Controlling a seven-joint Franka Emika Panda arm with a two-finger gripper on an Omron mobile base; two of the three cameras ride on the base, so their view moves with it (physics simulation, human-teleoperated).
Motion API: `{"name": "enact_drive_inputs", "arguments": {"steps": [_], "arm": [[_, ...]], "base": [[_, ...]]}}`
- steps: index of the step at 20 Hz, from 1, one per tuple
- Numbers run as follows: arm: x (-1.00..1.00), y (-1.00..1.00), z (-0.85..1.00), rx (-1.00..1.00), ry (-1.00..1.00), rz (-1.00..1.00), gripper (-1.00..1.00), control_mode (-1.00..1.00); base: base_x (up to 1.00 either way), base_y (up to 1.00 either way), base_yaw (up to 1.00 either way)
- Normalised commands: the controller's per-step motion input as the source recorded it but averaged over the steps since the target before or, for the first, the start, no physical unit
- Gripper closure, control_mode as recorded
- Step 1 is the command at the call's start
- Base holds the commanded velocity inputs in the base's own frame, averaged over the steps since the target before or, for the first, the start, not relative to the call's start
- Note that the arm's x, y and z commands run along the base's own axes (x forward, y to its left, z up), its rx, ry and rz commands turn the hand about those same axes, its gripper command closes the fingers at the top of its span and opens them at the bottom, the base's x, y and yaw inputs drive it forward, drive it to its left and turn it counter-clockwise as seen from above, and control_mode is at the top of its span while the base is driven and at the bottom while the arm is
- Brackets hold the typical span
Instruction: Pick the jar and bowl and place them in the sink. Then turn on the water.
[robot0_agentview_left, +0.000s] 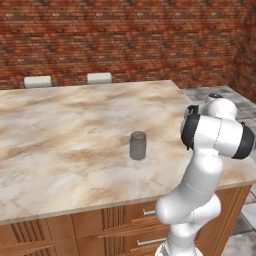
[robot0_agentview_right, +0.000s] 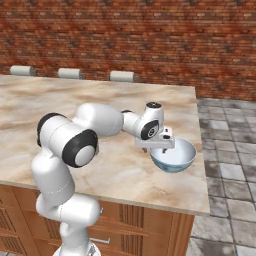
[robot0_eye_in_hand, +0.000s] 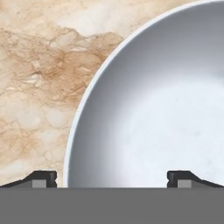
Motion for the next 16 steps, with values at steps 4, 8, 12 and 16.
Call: {"name": "enact_drive_inputs", "arguments": {"steps": [4, 8, 12, 16], "arm": [[0.0, 0.0, -0.12, 0.0, 0.02, 0.0, -1.0, -1.0], [0.0, 0.0, -0.13, 0.0, 0.02, 0.0, -1.0, -1.0], [0.0, 0.0, -0.16, 0.0, 0.03, 0.0, -1.0, -1.0], [0.0, 0.0, -0.15, 0.0, 0.03, 0.0, -1.0, -1.0]], "base": [[0.0, 0.0, 0.0], [0.0, 0.0, 0.0], [0.0, 0.0, 0.0], [0.0, 0.0, 0.0]]}}
